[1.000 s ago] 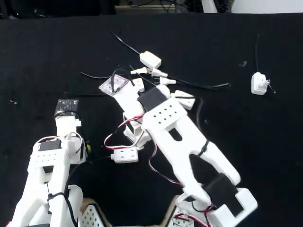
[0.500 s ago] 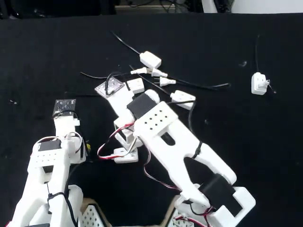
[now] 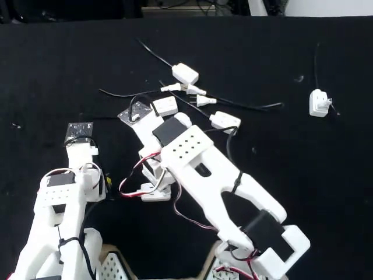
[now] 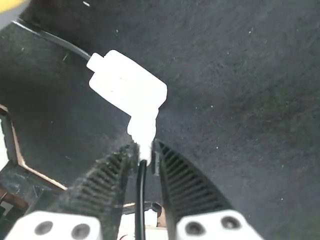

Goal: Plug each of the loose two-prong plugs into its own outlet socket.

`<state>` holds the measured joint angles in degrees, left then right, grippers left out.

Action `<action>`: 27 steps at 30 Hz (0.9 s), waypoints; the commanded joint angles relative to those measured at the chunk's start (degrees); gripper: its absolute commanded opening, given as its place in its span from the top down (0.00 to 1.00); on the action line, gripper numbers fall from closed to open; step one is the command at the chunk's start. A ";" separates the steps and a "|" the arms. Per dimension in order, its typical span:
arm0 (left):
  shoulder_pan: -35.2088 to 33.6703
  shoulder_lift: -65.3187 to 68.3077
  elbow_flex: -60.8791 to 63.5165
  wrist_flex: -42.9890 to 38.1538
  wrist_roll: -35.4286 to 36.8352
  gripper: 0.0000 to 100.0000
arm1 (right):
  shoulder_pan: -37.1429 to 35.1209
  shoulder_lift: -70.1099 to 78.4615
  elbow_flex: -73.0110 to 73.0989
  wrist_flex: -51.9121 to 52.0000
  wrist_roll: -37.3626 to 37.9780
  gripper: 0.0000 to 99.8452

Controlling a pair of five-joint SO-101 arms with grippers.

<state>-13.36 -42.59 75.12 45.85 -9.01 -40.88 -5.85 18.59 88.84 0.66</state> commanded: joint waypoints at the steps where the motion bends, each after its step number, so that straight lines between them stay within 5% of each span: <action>1: -0.40 -0.53 0.13 -1.23 0.53 0.80 | -0.44 0.92 -0.40 -1.32 -0.44 0.99; 19: -0.40 -0.53 -0.40 -0.88 0.88 0.80 | 4.66 2.15 -0.31 -0.97 0.35 0.99; 27: -0.40 -0.53 -0.40 -0.88 0.88 0.80 | 8.35 -1.54 -3.38 -0.97 7.38 0.99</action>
<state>-13.36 -42.59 75.12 45.85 -8.92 -35.25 -3.74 18.51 87.16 5.23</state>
